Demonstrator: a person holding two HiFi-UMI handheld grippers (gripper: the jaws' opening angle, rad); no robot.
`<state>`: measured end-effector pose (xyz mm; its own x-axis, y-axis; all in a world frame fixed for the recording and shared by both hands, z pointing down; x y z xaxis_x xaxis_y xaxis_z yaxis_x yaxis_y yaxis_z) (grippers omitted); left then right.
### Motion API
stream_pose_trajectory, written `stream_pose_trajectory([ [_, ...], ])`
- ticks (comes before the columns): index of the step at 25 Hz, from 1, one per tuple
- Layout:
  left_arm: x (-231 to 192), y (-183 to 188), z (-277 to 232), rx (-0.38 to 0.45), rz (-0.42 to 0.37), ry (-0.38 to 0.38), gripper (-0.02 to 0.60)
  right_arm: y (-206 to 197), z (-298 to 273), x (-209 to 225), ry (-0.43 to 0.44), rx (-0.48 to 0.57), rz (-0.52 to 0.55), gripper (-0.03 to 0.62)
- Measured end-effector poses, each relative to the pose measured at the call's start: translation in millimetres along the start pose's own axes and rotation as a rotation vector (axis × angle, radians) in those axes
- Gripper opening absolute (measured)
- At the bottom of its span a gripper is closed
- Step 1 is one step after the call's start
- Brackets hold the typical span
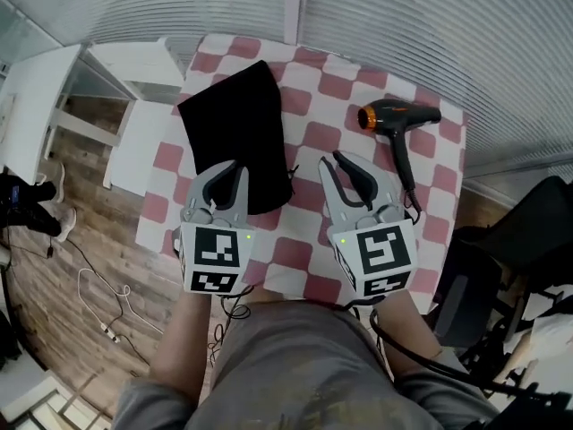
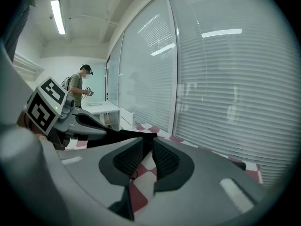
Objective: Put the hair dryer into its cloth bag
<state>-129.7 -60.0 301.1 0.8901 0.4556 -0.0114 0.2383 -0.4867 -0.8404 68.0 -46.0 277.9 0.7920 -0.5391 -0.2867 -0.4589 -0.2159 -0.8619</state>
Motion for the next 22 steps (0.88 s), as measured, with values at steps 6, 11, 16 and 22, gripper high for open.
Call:
stream_pose_trajectory([
  [6,4,-4,1,-0.006,0.005,-0.019,0.025,-11,26,16,-0.077,-0.021,-0.041,0.091],
  [11,16,-5,-1,-0.014,0.006,-0.036,0.025,-26,45,35,-0.131,-0.049,-0.058,0.091],
  [16,21,-3,-6,-0.017,-0.001,-0.046,0.025,-43,49,53,-0.173,-0.098,-0.07,0.1],
  [22,24,1,-9,-0.02,-0.01,-0.058,0.025,-79,37,77,-0.188,-0.212,-0.092,0.171],
])
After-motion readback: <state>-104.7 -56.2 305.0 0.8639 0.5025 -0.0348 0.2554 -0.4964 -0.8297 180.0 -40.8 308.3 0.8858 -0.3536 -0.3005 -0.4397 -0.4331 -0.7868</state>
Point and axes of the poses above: the fingertips, and each gripper's own axes: z backward along the fingers, x to its right, y out of its top, the point moved 8 cm from there along z, backward along the fingers, and after that the axes turned 15 degrees about z, right-handed, at the moved point
